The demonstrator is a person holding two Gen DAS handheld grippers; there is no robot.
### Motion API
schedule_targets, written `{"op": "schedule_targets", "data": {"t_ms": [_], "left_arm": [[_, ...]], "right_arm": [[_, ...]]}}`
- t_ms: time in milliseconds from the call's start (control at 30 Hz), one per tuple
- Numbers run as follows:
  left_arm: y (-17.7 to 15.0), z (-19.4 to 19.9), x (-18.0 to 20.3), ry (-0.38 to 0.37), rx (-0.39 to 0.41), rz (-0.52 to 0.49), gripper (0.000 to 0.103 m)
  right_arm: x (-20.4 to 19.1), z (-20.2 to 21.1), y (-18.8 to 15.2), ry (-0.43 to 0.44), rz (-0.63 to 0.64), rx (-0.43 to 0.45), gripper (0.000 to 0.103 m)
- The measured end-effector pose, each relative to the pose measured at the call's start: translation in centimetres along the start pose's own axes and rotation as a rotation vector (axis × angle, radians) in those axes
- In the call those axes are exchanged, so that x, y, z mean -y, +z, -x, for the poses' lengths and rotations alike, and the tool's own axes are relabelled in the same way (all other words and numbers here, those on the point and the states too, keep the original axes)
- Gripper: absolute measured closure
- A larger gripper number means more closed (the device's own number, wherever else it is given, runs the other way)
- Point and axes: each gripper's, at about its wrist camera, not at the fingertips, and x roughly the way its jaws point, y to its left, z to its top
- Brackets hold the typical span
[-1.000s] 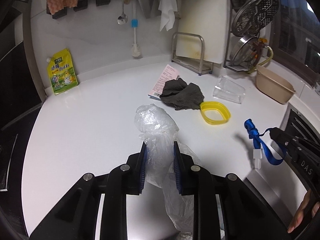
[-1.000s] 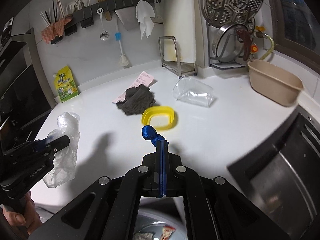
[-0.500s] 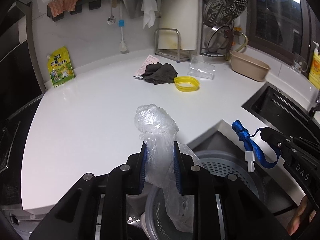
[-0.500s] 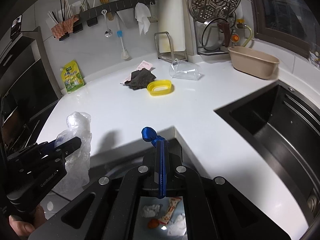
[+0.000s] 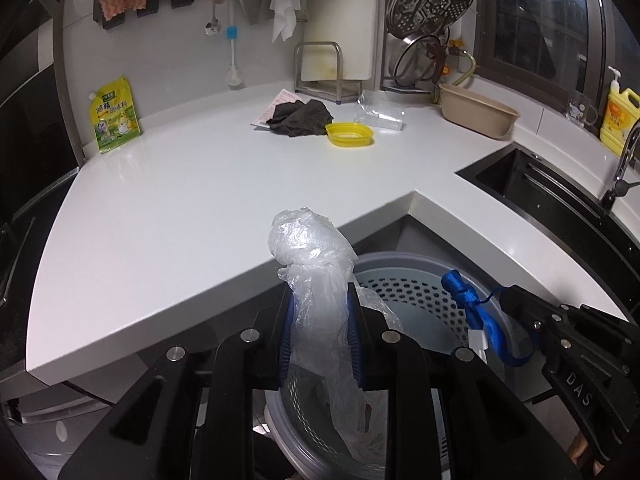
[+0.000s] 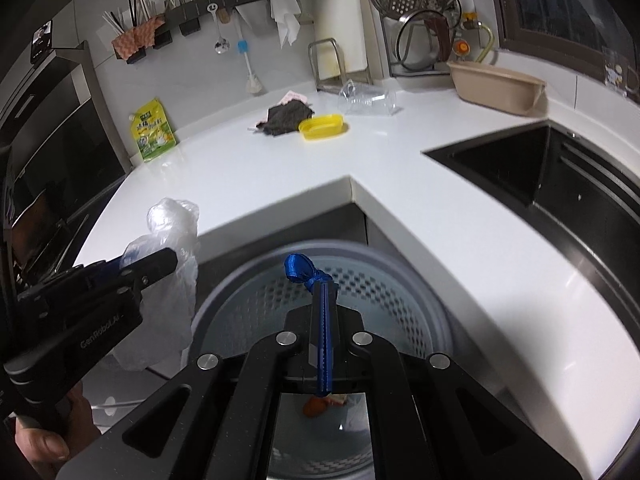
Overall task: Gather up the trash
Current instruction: 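Carry the blue strap and plastic bag over the trash bin with both tools, then open both tools to drop the strap and bag into the bin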
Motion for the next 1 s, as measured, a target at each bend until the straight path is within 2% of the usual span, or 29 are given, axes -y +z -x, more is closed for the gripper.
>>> {"op": "schedule_targets", "data": {"t_ms": [300,833,900,1000], "left_arm": [[-2.2,-1.2,0.9,-0.029,-0.063,-0.015,0.079],[-3.1,-2.4,1.0,-0.037,-0.108,-0.012,0.075],[-3.1,-2.6,0.8,-0.04,-0.116,-0.007,0.073],[-3.1,-2.6,0.3,-0.032,-0.115,0.011,0.054]], "right_arm": [[0.5,0.0,-1.9,0.013,-0.014,-0.027,0.103],[1.0,-1.7,-3.3,0.019,-0.037,-0.08,0.102],[1.1,-2.0,-3.3,0.019,-0.041,-0.084,0.102],[1.4,-2.0,-3.2,0.012,-0.049,-0.082,0.102]]}}
